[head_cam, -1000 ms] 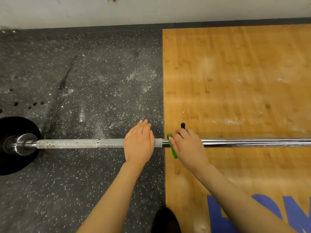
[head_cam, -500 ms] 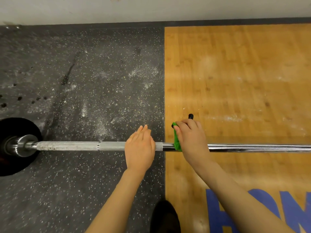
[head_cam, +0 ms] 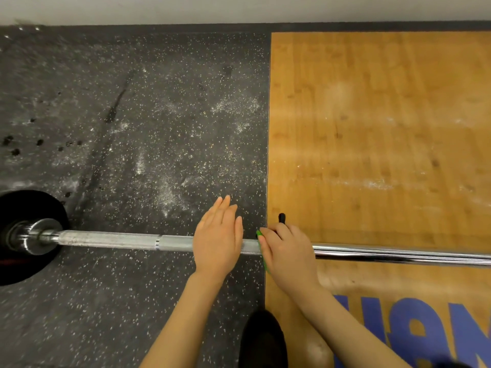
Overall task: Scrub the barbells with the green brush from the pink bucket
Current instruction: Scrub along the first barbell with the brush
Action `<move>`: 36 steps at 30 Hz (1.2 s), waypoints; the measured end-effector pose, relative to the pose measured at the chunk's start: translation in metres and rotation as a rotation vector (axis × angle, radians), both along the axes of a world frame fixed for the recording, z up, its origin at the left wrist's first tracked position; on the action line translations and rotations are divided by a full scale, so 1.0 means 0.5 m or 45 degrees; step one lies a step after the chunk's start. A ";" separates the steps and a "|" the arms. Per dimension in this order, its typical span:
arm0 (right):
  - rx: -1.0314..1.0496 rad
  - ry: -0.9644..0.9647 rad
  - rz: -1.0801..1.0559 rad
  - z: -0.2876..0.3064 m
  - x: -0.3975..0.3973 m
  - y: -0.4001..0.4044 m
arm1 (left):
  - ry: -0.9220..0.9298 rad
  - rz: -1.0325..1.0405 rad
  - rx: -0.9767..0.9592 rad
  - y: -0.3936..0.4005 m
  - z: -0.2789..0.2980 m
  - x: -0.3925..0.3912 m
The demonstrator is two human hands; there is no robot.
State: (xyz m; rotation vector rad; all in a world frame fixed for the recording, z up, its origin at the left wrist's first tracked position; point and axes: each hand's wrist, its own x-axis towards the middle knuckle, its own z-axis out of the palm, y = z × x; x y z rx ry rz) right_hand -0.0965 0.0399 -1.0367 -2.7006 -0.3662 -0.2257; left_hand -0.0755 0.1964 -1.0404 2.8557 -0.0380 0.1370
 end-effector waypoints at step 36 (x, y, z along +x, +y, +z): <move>0.030 -0.172 0.028 0.007 0.092 -0.083 | 0.009 -0.036 -0.058 -0.002 0.003 0.099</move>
